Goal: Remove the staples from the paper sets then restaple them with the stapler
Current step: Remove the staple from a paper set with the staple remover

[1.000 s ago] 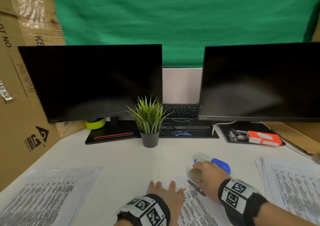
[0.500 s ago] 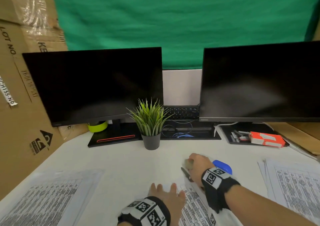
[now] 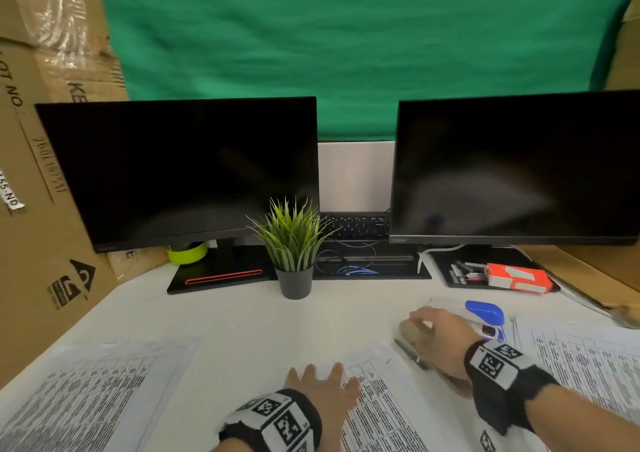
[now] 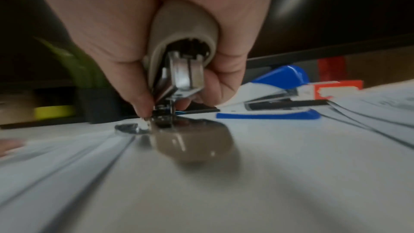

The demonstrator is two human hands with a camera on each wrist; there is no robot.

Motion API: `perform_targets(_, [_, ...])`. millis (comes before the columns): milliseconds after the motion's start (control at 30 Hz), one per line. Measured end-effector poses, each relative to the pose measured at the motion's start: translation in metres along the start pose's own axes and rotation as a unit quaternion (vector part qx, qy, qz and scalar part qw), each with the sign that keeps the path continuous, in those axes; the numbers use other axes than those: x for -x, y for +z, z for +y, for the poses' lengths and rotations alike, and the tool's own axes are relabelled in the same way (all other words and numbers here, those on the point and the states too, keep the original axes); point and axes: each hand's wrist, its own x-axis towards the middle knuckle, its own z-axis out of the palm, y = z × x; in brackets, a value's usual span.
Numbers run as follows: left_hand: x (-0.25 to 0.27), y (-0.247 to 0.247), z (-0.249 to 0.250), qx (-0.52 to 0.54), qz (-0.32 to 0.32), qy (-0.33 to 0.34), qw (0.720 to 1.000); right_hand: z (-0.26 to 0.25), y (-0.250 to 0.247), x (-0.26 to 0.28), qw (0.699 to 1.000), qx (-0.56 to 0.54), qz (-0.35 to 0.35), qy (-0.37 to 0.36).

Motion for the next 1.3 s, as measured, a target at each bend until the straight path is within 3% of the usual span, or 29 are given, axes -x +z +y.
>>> perform_targets(67, [-0.009, 0.002, 0.003, 0.096, -0.004, -0.072, 0.993, -0.007, 0.009, 0.012, 0.998, 0.033, -0.029, -0.043])
perform_targets(167, [-0.017, 0.005, 0.004, 0.14, -0.032, -0.111, 0.983, -0.011, 0.02, 0.018, 0.995, 0.08, -0.032, -0.056])
perform_targets(300, [-0.016, 0.004, 0.007, 0.134, -0.041, -0.128, 0.982, -0.012, 0.024, 0.02, 0.994, 0.097, -0.027, -0.049])
perform_targets(600, [-0.011, 0.007, 0.016, 0.114, 0.01, -0.14, 0.984, -0.007, 0.019, 0.013, 0.995, 0.085, -0.013, -0.043])
perform_targets(900, [-0.007, 0.002, 0.019, 0.088, -0.008, -0.138, 0.986, -0.019, 0.026, 0.005, 0.998, 0.055, -0.016, -0.021])
perform_targets(1033, [-0.007, -0.002, 0.017, 0.036, -0.026, -0.118, 0.992, -0.016, 0.019, 0.008, 0.998, 0.055, -0.018, -0.025])
perform_targets(1133, [0.001, -0.015, 0.02, -0.015, -0.004, -0.084, 0.996, -0.01, 0.015, 0.013, 0.998, 0.054, -0.026, -0.026])
perform_targets(1267, [0.012, -0.027, 0.02, -0.076, 0.065, 0.109, 0.989, -0.011, 0.015, 0.011, 0.997, 0.065, -0.029, -0.041])
perform_targets(1300, [0.014, -0.025, 0.02, -0.07, 0.059, 0.129, 0.987, -0.011, 0.015, 0.011, 0.996, 0.067, -0.031, -0.045])
